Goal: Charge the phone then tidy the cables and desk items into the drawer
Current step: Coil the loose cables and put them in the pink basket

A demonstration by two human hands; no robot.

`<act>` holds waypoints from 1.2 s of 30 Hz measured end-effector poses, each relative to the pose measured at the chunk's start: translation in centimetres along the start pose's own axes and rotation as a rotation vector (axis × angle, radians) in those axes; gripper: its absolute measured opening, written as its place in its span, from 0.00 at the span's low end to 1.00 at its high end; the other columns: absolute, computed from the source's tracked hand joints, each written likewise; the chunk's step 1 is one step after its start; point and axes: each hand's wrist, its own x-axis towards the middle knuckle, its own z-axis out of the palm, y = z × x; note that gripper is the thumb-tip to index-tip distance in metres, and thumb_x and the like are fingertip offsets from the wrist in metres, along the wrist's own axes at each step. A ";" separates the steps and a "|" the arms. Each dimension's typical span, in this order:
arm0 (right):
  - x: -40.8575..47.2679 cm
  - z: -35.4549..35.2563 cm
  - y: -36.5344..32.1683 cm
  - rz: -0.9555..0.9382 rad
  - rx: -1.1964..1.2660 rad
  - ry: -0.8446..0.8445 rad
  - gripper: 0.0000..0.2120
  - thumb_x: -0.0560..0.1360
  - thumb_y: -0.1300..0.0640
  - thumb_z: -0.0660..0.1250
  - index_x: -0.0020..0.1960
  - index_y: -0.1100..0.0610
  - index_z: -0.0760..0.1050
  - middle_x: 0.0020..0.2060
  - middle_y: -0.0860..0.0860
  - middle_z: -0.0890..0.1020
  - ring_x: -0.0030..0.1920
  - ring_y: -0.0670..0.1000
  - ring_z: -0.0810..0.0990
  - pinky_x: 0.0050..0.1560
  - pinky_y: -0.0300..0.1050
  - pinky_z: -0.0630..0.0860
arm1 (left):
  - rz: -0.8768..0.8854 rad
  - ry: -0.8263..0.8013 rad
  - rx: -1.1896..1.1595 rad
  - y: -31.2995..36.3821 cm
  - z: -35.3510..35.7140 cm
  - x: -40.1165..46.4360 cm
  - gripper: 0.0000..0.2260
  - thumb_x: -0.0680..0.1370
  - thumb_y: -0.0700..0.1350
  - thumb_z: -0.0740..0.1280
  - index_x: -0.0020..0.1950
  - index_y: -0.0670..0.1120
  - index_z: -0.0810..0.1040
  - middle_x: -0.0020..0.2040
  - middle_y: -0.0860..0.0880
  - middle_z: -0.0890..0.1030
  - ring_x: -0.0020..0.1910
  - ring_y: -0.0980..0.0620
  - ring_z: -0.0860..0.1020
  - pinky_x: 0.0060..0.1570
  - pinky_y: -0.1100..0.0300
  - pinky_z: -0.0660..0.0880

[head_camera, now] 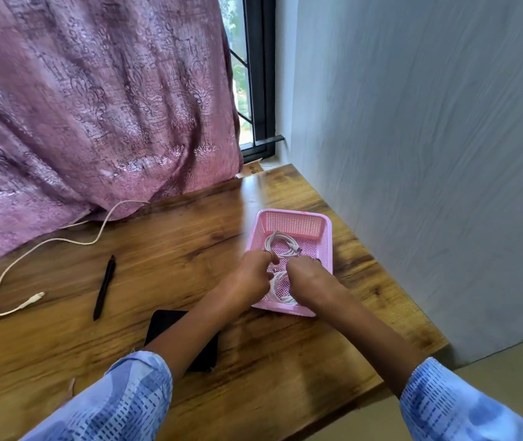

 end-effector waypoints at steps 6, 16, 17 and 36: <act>0.1 -1.2 -3.4 -0.161 -0.071 0.099 0.14 0.76 0.66 0.60 0.61 0.64 0.72 0.57 0.61 0.76 0.56 0.60 0.76 0.54 0.51 0.74 | 0.130 0.252 -0.029 -2.1 -3.5 -2.1 0.10 0.77 0.41 0.64 0.57 0.44 0.80 0.58 0.47 0.79 0.57 0.48 0.76 0.56 0.56 0.72; 0.9 1.5 -13.0 -0.366 -0.224 0.015 0.12 0.74 0.62 0.59 0.57 0.61 0.72 0.61 0.60 0.73 0.63 0.61 0.70 0.59 0.51 0.69 | -0.151 0.261 0.086 -12.9 -8.2 -7.2 0.16 0.79 0.50 0.62 0.64 0.45 0.74 0.65 0.47 0.73 0.63 0.47 0.71 0.61 0.57 0.68; 1.0 2.2 -14.5 -0.383 -0.228 -0.013 0.12 0.74 0.61 0.60 0.57 0.61 0.72 0.61 0.60 0.72 0.64 0.61 0.69 0.61 0.53 0.68 | -0.186 0.257 0.101 -14.5 -8.7 -8.1 0.16 0.79 0.50 0.62 0.64 0.45 0.74 0.65 0.47 0.73 0.63 0.47 0.71 0.60 0.57 0.67; 6.5 16.9 -40.0 -0.698 -0.324 0.020 0.19 0.78 0.60 0.57 0.68 0.59 0.66 0.70 0.56 0.66 0.68 0.60 0.67 0.64 0.56 0.68 | -0.525 0.477 -0.216 -34.7 -16.4 -22.8 0.09 0.77 0.40 0.65 0.51 0.35 0.77 0.51 0.39 0.79 0.54 0.42 0.76 0.52 0.58 0.67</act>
